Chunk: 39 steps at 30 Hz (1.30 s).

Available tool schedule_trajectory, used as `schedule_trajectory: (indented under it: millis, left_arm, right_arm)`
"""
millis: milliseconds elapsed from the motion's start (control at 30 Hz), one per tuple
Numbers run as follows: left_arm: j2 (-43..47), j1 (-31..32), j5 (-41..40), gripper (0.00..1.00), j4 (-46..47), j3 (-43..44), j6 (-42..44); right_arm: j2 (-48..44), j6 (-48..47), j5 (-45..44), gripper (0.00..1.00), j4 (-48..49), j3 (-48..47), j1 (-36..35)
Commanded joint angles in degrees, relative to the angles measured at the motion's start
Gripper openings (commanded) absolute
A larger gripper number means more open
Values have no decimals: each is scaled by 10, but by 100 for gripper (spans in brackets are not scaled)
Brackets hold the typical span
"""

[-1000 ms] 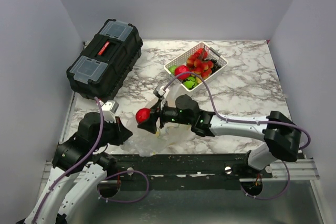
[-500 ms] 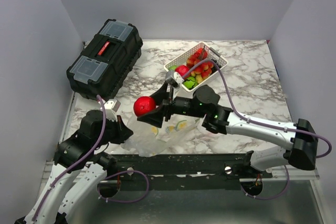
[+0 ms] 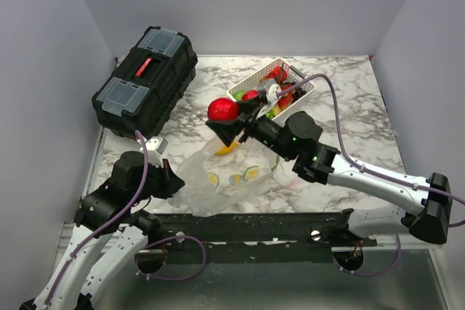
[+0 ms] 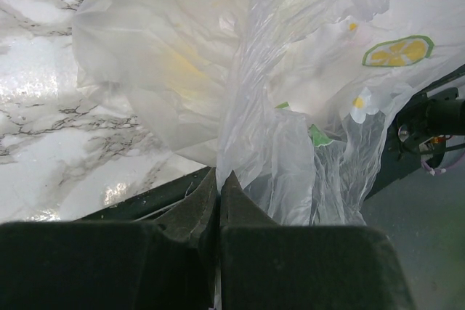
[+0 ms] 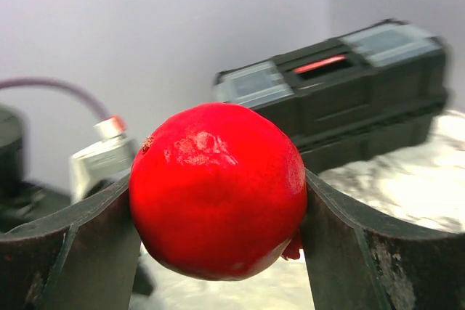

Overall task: Take the fake fruits out of the plastic bag
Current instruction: Place the fake fruit in the bin.

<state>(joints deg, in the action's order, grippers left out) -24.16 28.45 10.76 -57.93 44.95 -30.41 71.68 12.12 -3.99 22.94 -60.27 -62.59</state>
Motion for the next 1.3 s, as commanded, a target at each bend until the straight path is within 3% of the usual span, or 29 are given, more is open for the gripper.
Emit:
schedule_trajectory:
  millis: [0, 167, 267, 400, 800, 1267]
  left_arm:
    - [-1, -4, 8, 0, 7, 3, 8]
    - [2, -5, 10, 0, 9, 3, 8]
    - [4, -4, 11, 0, 6, 4, 11]
    - [10, -5, 12, 0, 10, 4, 11]
    - [17, -5, 9, 0, 10, 4, 11]
    - [13, -7, 9, 0, 9, 4, 10]
  right_arm:
    - [-16, -2, -109, 6, -36, -1, 69]
    - [-1, 77, -90, 6, -74, 10, 218]
    - [21, 142, -28, 5, -92, 16, 316]
    - [52, 176, 1, 5, -110, 15, 392]
    - [223, 50, -177, 10, -209, -96, 442]
    - [364, 26, -150, 27, -280, -199, 493]
